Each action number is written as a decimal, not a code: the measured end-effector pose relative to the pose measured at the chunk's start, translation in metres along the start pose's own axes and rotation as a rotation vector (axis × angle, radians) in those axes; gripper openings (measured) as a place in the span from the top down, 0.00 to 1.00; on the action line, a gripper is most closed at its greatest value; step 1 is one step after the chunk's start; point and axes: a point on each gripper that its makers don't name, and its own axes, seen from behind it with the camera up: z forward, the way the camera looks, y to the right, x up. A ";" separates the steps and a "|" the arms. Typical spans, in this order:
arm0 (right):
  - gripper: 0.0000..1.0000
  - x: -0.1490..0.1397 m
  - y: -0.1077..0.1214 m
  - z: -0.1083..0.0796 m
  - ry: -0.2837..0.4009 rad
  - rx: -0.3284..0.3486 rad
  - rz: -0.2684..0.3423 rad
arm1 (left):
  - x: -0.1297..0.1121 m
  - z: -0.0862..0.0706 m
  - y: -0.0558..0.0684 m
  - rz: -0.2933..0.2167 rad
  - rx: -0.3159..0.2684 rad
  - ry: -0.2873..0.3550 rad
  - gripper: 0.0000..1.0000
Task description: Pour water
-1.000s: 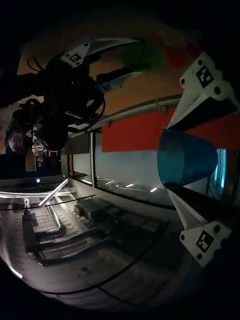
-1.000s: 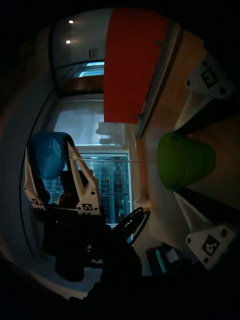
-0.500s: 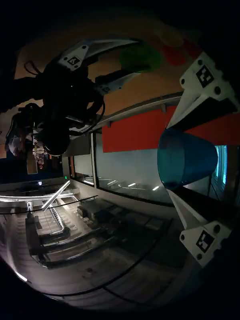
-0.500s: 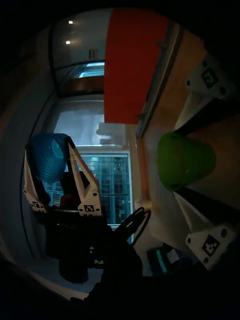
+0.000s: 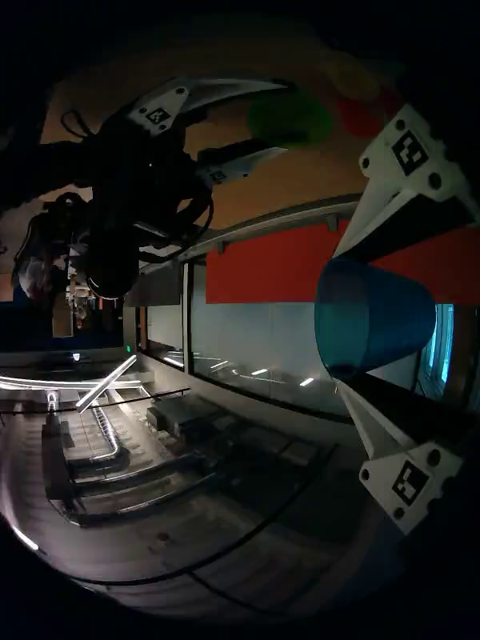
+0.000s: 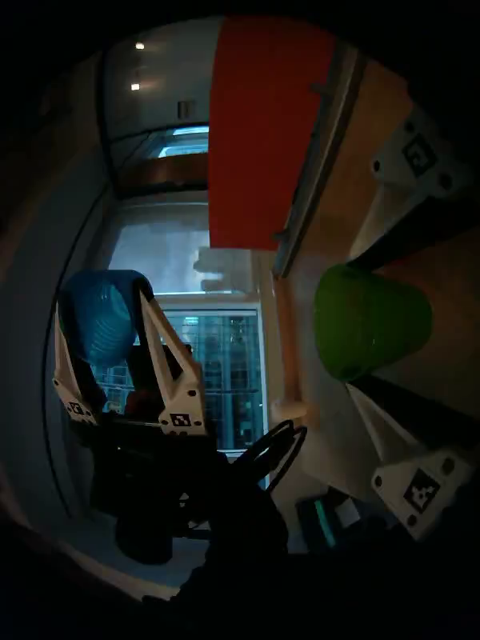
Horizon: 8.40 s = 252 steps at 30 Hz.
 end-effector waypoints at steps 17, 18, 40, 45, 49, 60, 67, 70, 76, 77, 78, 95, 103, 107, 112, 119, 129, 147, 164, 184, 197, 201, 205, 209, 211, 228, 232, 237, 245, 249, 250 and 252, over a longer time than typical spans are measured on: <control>0.10 0.003 0.004 0.000 0.012 -0.012 0.006 | -0.017 -0.002 0.006 -0.382 0.015 -0.033 0.12; 0.10 0.004 0.004 0.000 0.012 -0.013 0.006 | -0.018 -0.002 0.006 -0.413 0.016 -0.036 0.12; 0.10 0.011 0.005 -0.004 0.023 -0.023 0.004 | -0.031 -0.005 -0.004 -0.943 0.039 -0.027 0.12; 0.10 0.012 0.005 -0.003 0.025 -0.023 0.003 | -0.038 -0.005 -0.006 -1.083 0.039 -0.021 0.12; 0.10 0.014 0.004 -0.003 0.027 -0.023 0.001 | -0.043 -0.004 -0.006 -1.187 0.040 -0.017 0.12; 0.10 0.017 0.003 -0.004 0.031 -0.023 0.001 | -0.053 0.001 0.002 -1.474 0.013 -0.010 0.13; 0.10 0.017 0.004 -0.006 0.029 -0.027 0.006 | -0.061 -0.002 0.008 -1.489 0.020 -0.011 0.12; 0.10 0.016 0.004 -0.006 0.027 -0.030 0.008 | -0.064 -0.004 0.014 -1.480 0.020 -0.022 0.12; 0.10 0.016 0.006 -0.010 0.019 -0.039 0.007 | -0.072 -0.009 0.026 -1.469 0.026 -0.050 0.12; 0.10 0.016 0.007 -0.011 0.018 -0.041 0.007 | -0.073 -0.011 0.029 -1.468 0.028 -0.055 0.12; 0.10 0.016 0.007 -0.012 0.017 -0.044 0.007 | -0.075 -0.012 0.032 -1.467 0.029 -0.060 0.13; 0.10 0.007 0.019 -0.038 -0.013 -0.095 0.015 | -0.085 -0.047 0.099 -1.445 0.011 -0.163 0.13; 0.10 0.006 0.025 -0.051 -0.023 -0.126 0.020 | -0.080 -0.063 0.124 -1.447 -0.007 -0.185 0.12; 0.10 0.006 0.027 -0.057 -0.026 -0.137 0.023 | -0.075 -0.069 0.137 -1.442 -0.021 -0.194 0.12; 0.10 0.006 0.031 -0.064 -0.030 -0.154 0.021 | -0.070 -0.077 0.148 -1.439 -0.034 -0.197 0.12; 0.10 0.005 0.034 -0.073 -0.039 -0.168 0.030 | -0.063 -0.087 0.170 -1.446 -0.069 -0.211 0.12; 0.10 -0.006 0.033 -0.077 -0.069 -0.168 0.044 | -0.047 -0.095 0.201 -1.452 -0.142 -0.229 0.12; 0.10 -0.040 0.032 -0.082 -0.175 -0.146 0.061 | -0.029 -0.107 0.261 -1.447 -0.292 -0.291 0.12; 0.10 -0.070 0.034 -0.089 -0.271 -0.136 0.065 | -0.023 -0.120 0.307 -1.411 -0.444 -0.377 0.11; 0.09 -0.115 0.034 -0.091 -0.426 -0.106 0.063 | -0.028 -0.135 0.349 -1.381 -0.571 -0.456 0.11; 0.10 -0.134 0.035 -0.090 -0.481 -0.095 0.054 | -0.035 -0.135 0.370 -1.386 -0.614 -0.488 0.11; 0.10 -0.136 0.036 -0.090 -0.488 -0.095 0.053 | -0.037 -0.134 0.375 -1.399 -0.617 -0.491 0.11; 0.10 -0.138 0.035 -0.090 -0.494 -0.094 0.050 | -0.038 -0.134 0.380 -1.403 -0.622 -0.491 0.11; 0.10 -0.139 0.034 -0.090 -0.498 -0.095 0.047 | -0.038 -0.133 0.383 -1.400 -0.623 -0.490 0.11; 0.10 -0.139 0.034 -0.089 -0.498 -0.095 0.047 | -0.039 -0.133 0.384 -1.400 -0.621 -0.491 0.11; 0.10 -0.139 0.034 -0.089 -0.491 -0.100 0.047 | -0.041 -0.139 0.390 -1.417 -0.616 -0.505 0.09; 0.10 -0.138 0.034 -0.088 -0.491 -0.102 0.044 | -0.044 -0.140 0.392 -1.407 -0.615 -0.516 0.03; 0.10 -0.139 0.034 -0.089 -0.489 -0.104 0.044 | -0.046 -0.144 0.395 -1.392 -0.623 -0.534 0.02; 0.10 -0.147 0.033 -0.087 -0.494 -0.105 0.046 | -0.051 -0.157 0.398 -1.383 -0.620 -0.565 0.02; 0.10 -0.154 0.033 -0.087 -0.503 -0.104 0.046 | -0.051 -0.165 0.399 -1.382 -0.625 -0.574 0.02; 0.10 -0.155 0.033 -0.087 -0.506 -0.105 0.045 | -0.051 -0.167 0.399 -1.378 -0.625 -0.576 0.02; 0.10 -0.158 0.033 -0.087 -0.511 -0.105 0.042 | -0.051 -0.171 0.398 -1.370 -0.625 -0.579 0.02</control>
